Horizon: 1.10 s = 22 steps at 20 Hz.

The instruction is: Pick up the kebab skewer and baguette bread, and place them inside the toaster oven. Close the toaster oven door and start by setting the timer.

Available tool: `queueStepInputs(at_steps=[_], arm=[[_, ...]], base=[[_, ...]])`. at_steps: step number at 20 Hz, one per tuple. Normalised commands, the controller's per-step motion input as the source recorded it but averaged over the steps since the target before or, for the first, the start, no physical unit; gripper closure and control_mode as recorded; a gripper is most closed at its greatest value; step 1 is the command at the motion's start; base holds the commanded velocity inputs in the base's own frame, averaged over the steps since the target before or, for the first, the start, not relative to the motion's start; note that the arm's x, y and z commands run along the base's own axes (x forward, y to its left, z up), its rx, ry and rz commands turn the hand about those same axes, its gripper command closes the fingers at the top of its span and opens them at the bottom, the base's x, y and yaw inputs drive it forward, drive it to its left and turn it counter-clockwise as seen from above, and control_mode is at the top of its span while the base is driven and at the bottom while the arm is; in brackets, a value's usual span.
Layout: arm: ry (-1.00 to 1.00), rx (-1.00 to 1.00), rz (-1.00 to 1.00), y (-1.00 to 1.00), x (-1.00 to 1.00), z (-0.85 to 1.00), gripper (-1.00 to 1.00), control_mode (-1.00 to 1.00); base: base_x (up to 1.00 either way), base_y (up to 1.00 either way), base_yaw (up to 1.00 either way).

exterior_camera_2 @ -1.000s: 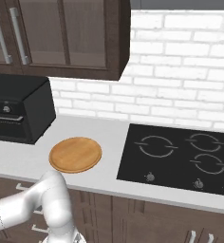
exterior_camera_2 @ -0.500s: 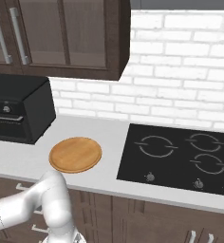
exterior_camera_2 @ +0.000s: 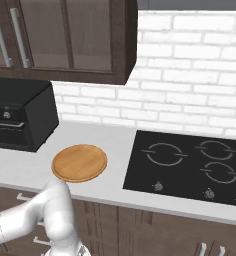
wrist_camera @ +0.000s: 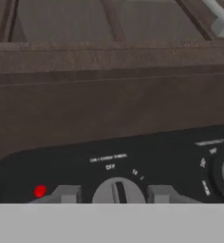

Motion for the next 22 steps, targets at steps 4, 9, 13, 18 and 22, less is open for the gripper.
queueStepInputs(at_steps=[4,9,13,18,22], arm=[[-0.11,0.28,0.00,0.00,0.10,0.00,1.00,-1.00],[-0.03,0.28,0.00,0.00,0.07,0.00,1.00,-1.00],[0.00,0.27,0.00,0.00,0.10,0.00,1.00,-1.00],[-0.02,0.26,0.00,0.00,0.11,0.00,1.00,-1.00],[-0.01,0.28,0.00,-0.02,0.05,0.00,1.00,-1.00]], base=[[0.00,0.00,0.00],[0.00,0.00,0.00],[0.00,0.00,0.00],[0.00,0.00,0.00],[0.00,0.00,0.00]])
